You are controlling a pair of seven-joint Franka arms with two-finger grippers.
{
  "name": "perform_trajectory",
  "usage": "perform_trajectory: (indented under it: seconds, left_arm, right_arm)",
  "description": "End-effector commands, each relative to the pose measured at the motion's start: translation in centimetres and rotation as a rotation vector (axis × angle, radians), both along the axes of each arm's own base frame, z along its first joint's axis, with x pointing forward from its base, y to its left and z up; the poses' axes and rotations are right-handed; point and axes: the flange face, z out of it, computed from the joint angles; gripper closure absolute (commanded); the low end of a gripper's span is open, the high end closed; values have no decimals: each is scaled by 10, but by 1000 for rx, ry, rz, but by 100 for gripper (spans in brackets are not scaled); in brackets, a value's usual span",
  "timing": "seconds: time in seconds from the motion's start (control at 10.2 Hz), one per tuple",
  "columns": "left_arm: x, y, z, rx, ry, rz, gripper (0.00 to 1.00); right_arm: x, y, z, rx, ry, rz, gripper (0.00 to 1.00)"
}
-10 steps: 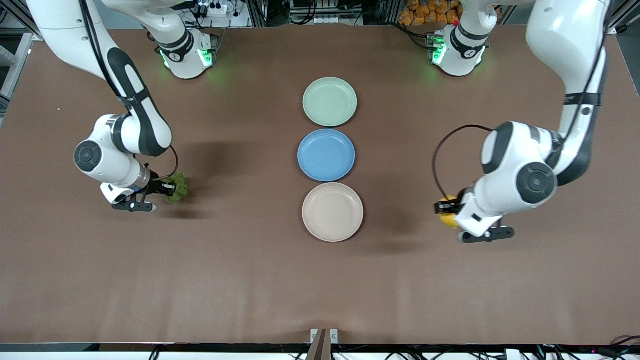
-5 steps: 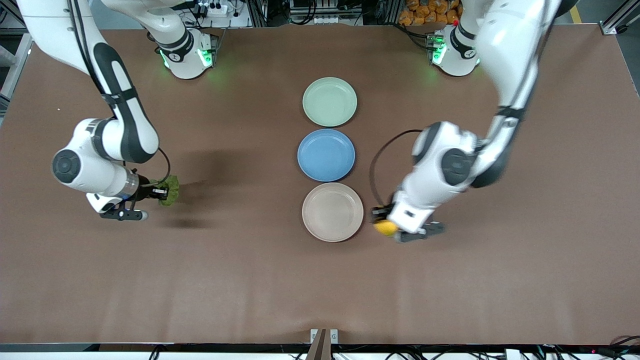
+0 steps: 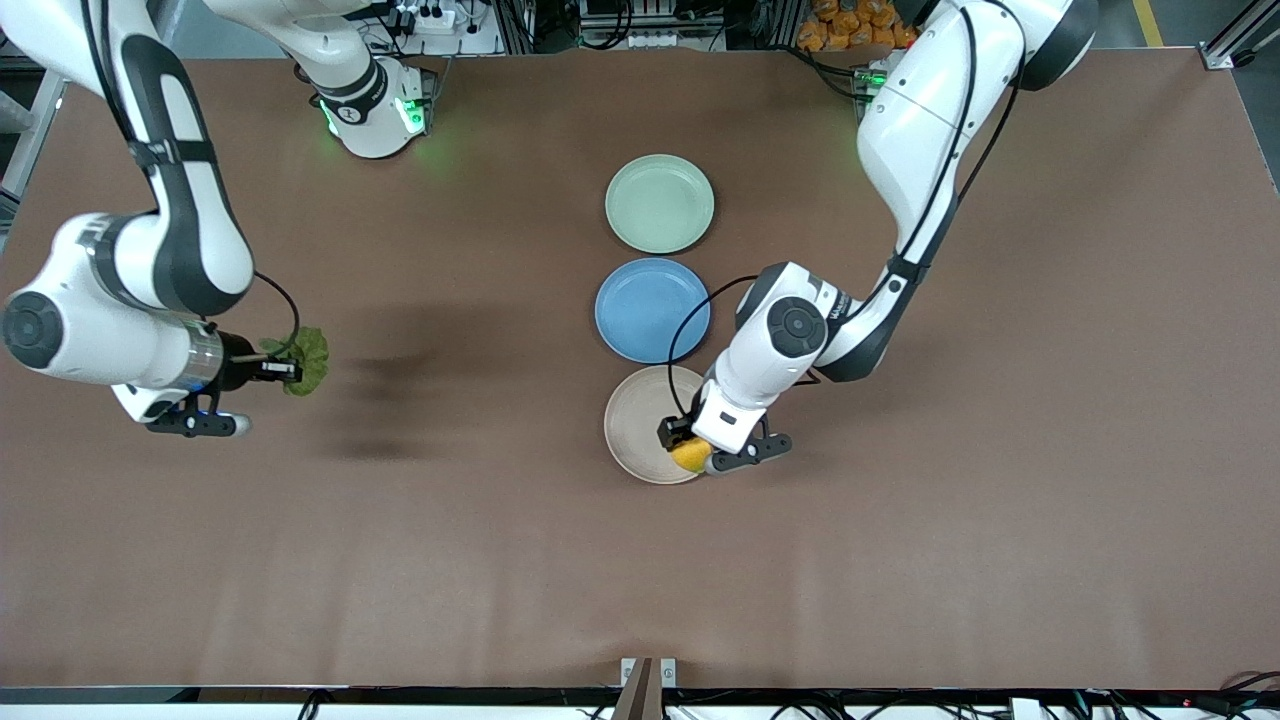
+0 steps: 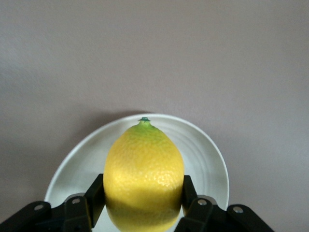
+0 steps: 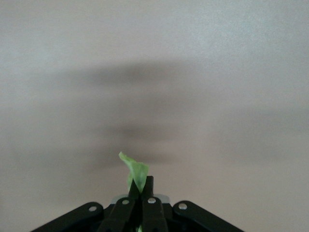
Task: Place lemon and lettuce in plates
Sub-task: 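Carry the lemon with the left gripper over the cream plate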
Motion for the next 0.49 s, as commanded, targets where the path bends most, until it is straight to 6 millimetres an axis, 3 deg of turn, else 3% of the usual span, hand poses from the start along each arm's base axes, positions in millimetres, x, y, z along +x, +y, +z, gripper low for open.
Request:
perform_trajectory:
  seconds: [0.0,0.2,0.39]
  left_arm:
    - [-3,-13,-3,-3,-8,8,100]
    - [-11,-23,5,-10,-5,13,100]
    - [-19,-30,-2,-6,19,42,96]
  right_arm:
    - [-13,6,41,37,1,4,100]
    - [-24,21,67,36,20,-26,100]
    - [-32,67,84,19,28,-49,100]
